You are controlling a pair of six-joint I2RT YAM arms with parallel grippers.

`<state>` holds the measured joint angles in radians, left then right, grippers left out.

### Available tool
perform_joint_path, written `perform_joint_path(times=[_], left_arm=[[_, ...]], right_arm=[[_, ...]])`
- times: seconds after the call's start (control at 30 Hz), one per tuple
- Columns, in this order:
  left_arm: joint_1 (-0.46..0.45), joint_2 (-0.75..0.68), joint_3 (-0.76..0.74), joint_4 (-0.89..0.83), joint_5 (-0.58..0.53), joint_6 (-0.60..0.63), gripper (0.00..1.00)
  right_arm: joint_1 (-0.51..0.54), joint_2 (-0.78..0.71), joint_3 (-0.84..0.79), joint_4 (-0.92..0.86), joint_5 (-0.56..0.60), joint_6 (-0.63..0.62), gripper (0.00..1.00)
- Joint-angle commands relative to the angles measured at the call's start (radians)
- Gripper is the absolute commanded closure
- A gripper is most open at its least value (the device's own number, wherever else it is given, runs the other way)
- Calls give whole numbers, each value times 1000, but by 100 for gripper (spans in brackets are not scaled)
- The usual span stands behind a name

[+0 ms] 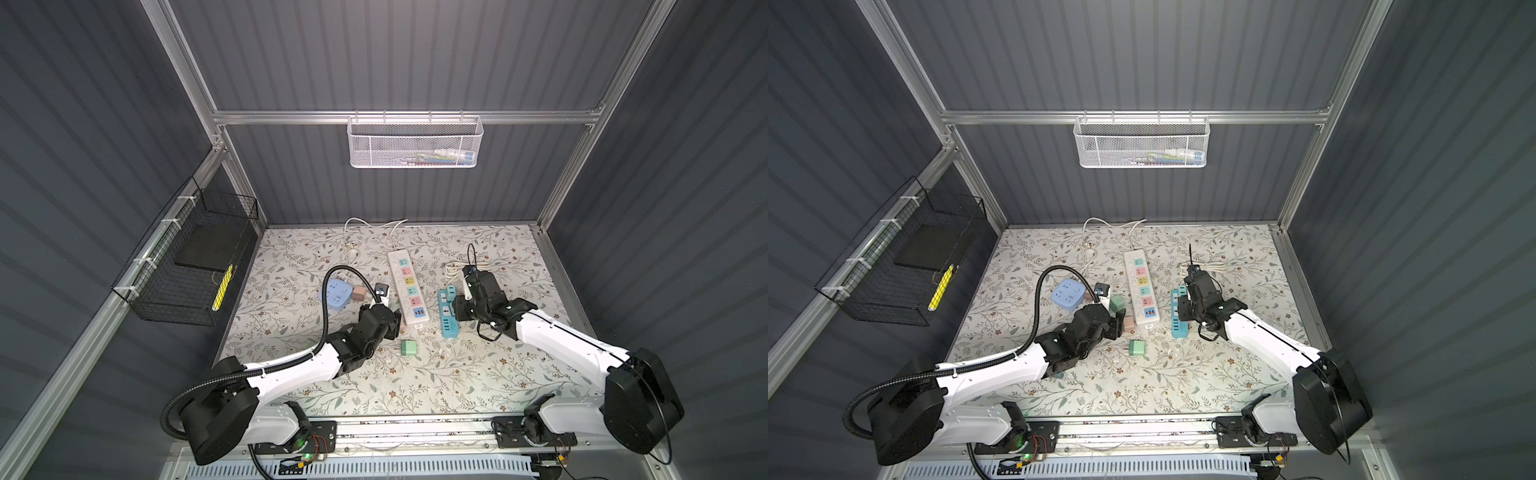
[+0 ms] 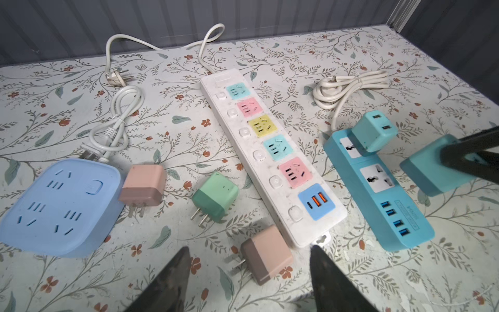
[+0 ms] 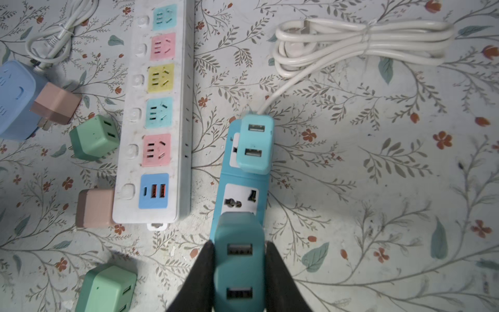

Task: Insert the plug
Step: 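Align the held charger over the second teal strip socket with the right gripper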

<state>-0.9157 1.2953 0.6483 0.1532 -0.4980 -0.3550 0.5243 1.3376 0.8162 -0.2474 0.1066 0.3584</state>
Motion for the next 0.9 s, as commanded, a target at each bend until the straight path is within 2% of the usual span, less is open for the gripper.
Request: perform_joint_path(times=[0.0, 0.27, 0.87], left_arm=[[-4, -16, -12, -12, -11, -27, 30], [-2, -17, -16, -3, -12, -14, 30], [-1, 1, -4, -10, -12, 9, 30]], right_arm=[[-1, 26, 8, 64, 59, 1, 79], [-1, 75, 15, 56, 91, 11, 79], [8, 124, 17, 41, 87, 39, 79]])
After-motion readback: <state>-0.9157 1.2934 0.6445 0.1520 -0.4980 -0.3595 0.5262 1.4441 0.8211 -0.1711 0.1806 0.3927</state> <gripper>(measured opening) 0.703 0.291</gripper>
